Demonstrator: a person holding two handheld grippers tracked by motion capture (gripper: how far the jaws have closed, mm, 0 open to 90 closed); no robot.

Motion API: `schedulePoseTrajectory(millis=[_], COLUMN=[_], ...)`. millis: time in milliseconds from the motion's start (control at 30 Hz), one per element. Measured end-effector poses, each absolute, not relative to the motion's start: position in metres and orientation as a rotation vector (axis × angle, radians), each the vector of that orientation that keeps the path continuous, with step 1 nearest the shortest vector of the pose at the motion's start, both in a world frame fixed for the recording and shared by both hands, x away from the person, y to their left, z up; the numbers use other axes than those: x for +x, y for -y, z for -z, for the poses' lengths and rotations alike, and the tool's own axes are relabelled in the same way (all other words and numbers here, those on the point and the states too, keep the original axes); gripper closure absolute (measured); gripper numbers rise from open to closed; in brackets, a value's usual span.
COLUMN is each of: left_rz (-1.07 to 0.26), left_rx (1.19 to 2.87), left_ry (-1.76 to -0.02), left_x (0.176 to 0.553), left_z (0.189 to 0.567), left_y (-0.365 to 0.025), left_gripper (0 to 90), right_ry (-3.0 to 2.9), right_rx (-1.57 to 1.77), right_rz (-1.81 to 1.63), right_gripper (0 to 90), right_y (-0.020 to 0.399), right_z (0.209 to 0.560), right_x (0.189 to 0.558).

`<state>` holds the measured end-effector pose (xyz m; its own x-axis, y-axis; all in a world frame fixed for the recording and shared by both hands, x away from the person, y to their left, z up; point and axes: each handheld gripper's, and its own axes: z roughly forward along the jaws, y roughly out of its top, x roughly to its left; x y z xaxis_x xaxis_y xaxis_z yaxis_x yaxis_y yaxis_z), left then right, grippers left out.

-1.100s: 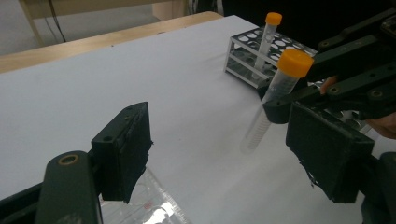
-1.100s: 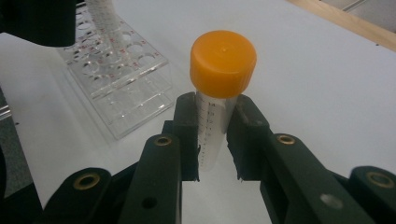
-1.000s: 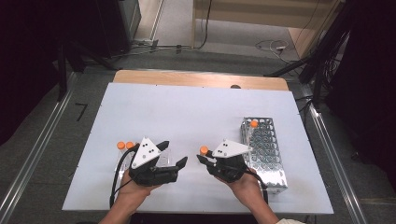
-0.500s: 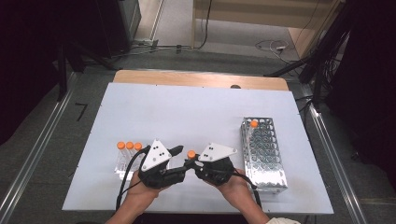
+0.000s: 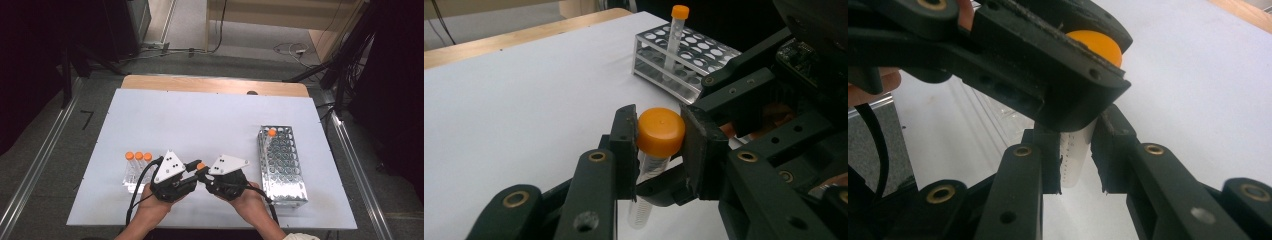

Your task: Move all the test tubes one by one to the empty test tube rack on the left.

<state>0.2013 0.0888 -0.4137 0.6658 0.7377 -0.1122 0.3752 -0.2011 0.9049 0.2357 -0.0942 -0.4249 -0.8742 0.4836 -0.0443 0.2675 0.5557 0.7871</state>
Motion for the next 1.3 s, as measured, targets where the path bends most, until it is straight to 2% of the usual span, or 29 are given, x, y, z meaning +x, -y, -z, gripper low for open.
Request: schedulePoseTrajectory(millis=[67,167,267,400,867,1033,1300], left_rz=[-0.424,-0.437,-0.433,-0.449,-0.546,-0.618,-0.648], left_rx=[1.807,1.782,1.749,1.713,1.645,1.653,1.671], left_ry=[-0.888,-0.888,-0.899,-0.926,-1.023,-1.059,-1.091], left_x=[0.201,0.2,0.2,0.201,0.202,0.203,0.206], left_z=[0.412,0.406,0.398,0.389,0.38,0.382,0.389], left_y=[-0.09,-0.096,-0.108,-0.125,-0.169,-0.177,-0.181], left_gripper=[70.0,70.1,70.1,70.1,70.0,70.0,70.0], right_ry=[-2.535,-2.556,-2.547,-2.53,-2.504,-2.484,-2.477], right_rx=[0.623,0.62,0.639,0.706,0.782,0.804,0.813], right_rz=[-1.228,-1.245,-1.231,-1.244,-1.228,-1.222,-1.217], right_gripper=[71.1,49.3,34.6,27.2,25.4,21.5,20.1], right_y=[0.094,0.095,0.098,0.108,0.123,0.125,0.128], right_z=[0.425,0.424,0.422,0.421,0.423,0.423,0.424], right_x=[0.236,0.235,0.234,0.236,0.24,0.241,0.241])
